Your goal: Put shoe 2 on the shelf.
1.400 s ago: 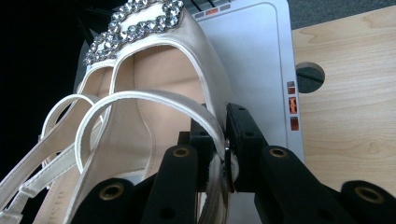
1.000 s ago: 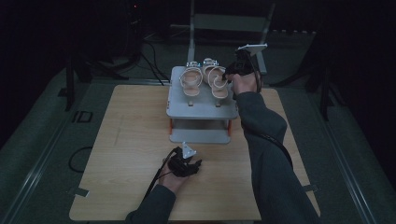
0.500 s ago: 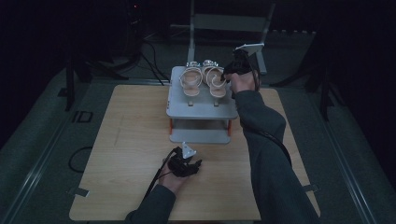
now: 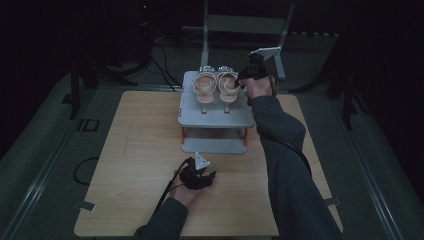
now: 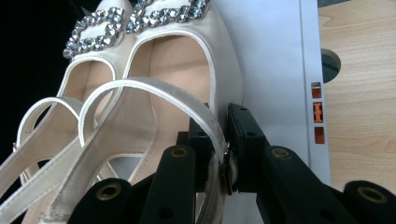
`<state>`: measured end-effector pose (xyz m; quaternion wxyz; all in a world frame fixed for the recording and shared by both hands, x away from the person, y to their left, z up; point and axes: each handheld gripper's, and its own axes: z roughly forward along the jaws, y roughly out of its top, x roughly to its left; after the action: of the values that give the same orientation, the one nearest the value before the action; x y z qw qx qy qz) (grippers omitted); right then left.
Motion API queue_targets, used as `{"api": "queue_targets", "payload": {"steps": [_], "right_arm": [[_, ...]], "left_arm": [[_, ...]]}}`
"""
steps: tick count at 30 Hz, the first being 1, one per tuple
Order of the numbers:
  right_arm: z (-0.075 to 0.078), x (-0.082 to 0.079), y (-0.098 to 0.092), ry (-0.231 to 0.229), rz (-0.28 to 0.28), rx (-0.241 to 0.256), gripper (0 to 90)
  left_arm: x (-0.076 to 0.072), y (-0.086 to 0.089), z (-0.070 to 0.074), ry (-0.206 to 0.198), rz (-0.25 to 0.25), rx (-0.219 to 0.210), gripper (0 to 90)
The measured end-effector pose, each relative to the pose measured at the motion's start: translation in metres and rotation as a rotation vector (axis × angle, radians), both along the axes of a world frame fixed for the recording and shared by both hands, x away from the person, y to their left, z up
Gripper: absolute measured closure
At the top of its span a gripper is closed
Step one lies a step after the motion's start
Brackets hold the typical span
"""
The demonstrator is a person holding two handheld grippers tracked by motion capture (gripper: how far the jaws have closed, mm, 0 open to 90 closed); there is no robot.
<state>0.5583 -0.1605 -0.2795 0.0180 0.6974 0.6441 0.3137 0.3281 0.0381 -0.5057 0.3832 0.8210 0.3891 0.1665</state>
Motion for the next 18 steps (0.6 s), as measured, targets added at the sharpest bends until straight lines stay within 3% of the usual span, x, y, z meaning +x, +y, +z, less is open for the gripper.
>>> {"api": "queue_targets", "payload": {"steps": [6, 10, 11, 14, 18], "right_arm": [[0.0002, 0.0018, 0.0008, -0.002, 0.033, -0.026, 80.6], [-0.002, 0.0022, -0.002, -0.004, 0.044, -0.004, 73.6], [-0.003, 0.0021, -0.0024, -0.021, 0.078, -0.002, 66.4], [0.0, 0.0001, -0.002, -0.044, 0.106, -0.012, 57.9], [0.0064, -0.0033, -0.0015, -0.101, 0.141, -0.057, 52.1]], "left_arm": [[0.0, 0.0, 0.0, 0.0, 0.0, 0.0, 51.8], [0.0, 0.0001, 0.0, 0.001, 0.0, -0.001, 51.8], [0.0, 0.0002, 0.0001, 0.002, 0.0, -0.001, 51.8], [0.0, 0.0002, 0.0001, 0.002, -0.001, -0.001, 51.8], [0.0, 0.0002, 0.0, 0.001, 0.0, -0.002, 51.8]]}}
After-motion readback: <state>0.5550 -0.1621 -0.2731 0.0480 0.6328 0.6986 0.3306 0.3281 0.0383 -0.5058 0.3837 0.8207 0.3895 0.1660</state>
